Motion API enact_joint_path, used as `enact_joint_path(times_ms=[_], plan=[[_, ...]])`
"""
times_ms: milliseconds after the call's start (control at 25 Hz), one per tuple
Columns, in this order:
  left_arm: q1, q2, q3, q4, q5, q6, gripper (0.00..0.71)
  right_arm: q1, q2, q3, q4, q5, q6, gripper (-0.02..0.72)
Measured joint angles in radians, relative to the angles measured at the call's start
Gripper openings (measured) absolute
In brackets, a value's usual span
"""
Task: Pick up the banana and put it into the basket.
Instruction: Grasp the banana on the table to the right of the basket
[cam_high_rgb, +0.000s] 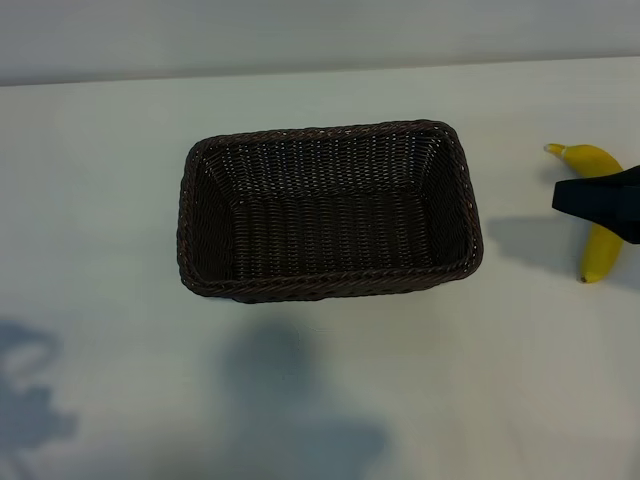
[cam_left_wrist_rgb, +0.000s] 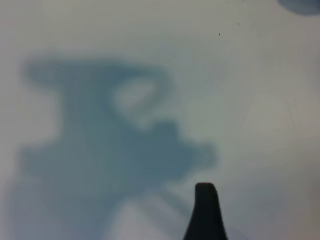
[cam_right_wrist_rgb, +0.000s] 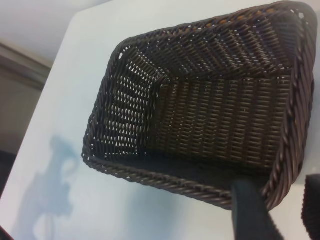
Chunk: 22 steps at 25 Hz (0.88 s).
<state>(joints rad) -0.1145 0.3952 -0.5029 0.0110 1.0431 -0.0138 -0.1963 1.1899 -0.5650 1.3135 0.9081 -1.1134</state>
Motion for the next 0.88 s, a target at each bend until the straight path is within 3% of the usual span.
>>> enact_joint_path(times_ms=[400,880], plan=[[0.053,-0.133,0.000,-0.001,0.001,-0.001,0.575,0.000,0.000,0.000,0.000,0.000,0.000,0.294],[0.054,-0.368,0.001,-0.001,0.002,-0.001,0.575,0.000,0.000,0.000,0.000,0.000,0.011,0.294]])
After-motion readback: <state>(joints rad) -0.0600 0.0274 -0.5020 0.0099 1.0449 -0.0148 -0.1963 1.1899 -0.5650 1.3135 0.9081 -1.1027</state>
